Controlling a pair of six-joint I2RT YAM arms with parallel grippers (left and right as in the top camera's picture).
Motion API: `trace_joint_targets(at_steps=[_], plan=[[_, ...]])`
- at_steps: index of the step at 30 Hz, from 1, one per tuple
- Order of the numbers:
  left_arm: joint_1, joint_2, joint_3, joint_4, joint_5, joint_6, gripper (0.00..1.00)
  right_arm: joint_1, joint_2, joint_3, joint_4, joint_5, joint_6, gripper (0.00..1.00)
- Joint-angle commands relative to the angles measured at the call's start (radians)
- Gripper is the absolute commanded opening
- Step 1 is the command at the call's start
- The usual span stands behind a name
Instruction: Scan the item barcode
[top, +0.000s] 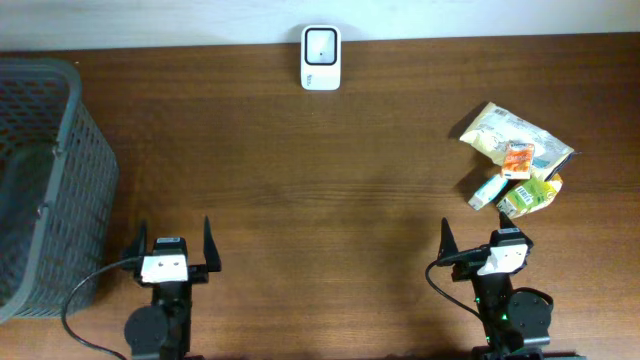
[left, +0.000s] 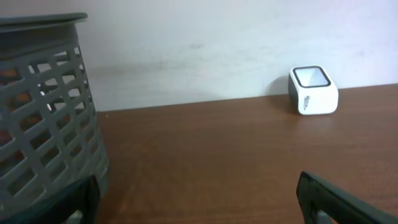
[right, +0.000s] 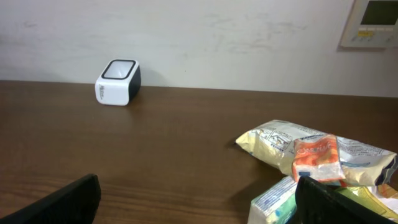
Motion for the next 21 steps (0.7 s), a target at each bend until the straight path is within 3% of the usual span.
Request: trace_joint_targets(at_steps=[1,3,21], plan=[[0.005,-0.076,-0.041,-0.032,-0.016,0.014,0.99,0.006,-0.006,-0.007,-0.003,0.005,-0.003,0.99],[0.005,-0.088,-0.041,-0.105,-0.023,0.014,0.99,0.006,-0.006,-0.007,-0.003,0.005,-0.003,0.99],[0.005,-0.087,-0.04,-0.103,-0.011,0.013,0.99,0.006,-0.006,-0.007,-0.003,0.005,-0.003,0.99]])
